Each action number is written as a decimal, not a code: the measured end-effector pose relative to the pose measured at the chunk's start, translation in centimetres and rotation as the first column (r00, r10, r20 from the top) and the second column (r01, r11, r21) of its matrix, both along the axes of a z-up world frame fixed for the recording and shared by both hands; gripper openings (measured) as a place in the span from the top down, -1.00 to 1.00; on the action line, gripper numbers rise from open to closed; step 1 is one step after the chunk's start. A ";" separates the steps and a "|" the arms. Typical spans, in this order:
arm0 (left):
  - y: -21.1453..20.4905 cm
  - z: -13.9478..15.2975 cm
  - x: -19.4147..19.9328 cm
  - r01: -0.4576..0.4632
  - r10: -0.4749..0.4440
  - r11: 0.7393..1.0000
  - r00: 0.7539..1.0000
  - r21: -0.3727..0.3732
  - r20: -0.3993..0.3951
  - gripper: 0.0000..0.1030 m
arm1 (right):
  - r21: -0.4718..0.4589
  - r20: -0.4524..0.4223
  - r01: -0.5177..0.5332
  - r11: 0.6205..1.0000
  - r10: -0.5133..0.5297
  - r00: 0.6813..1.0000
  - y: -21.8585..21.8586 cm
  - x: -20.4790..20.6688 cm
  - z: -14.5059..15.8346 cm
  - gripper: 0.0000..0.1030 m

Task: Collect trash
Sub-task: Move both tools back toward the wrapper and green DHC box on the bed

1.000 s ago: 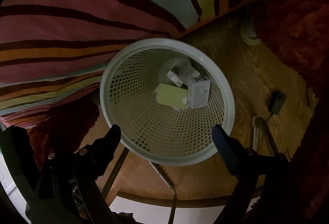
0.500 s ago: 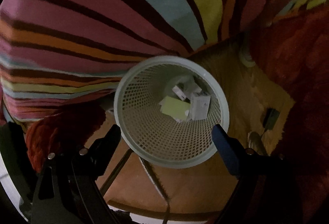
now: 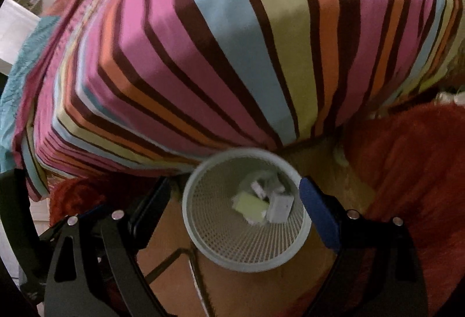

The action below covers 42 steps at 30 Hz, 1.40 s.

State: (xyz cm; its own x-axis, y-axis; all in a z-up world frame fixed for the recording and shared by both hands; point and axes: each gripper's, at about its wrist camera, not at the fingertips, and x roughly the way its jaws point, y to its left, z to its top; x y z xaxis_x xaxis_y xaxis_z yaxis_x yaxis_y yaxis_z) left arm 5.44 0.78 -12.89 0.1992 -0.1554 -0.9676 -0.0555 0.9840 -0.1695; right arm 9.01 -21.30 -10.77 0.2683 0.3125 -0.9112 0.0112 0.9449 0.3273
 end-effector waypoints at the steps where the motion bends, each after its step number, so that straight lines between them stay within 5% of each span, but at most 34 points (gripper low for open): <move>1: 0.1 0.7 0.0 0.004 -0.004 1.000 1.000 0.007 0.028 -0.65 | -0.001 0.018 -0.001 1.000 0.001 1.000 0.0 0.1 0.4 -0.66; 13: 2.4 6.4 1.7 -0.053 0.041 0.998 0.959 0.036 0.281 -0.65 | 0.001 0.267 -0.001 1.000 0.001 0.964 -0.2 1.4 5.8 -0.66; 23: 3.7 8.2 4.4 -0.085 0.084 0.996 0.944 -0.011 0.320 -0.65 | -0.003 0.365 -0.010 1.000 0.010 0.931 -0.1 3.9 8.2 -0.66; 42: 4.3 9.8 10.9 -0.078 0.087 0.996 0.938 -0.040 0.335 -0.65 | 0.011 0.397 -0.042 0.999 0.034 0.917 1.3 9.3 10.1 -0.80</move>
State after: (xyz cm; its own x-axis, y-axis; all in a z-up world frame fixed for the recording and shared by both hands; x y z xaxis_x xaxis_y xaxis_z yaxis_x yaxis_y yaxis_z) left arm 16.36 5.13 -3.05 0.5252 -0.1488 -0.8379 -0.0716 0.9734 -0.2178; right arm 18.28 -19.97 -0.65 0.5936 0.3463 -0.7265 -0.1592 0.9354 0.3157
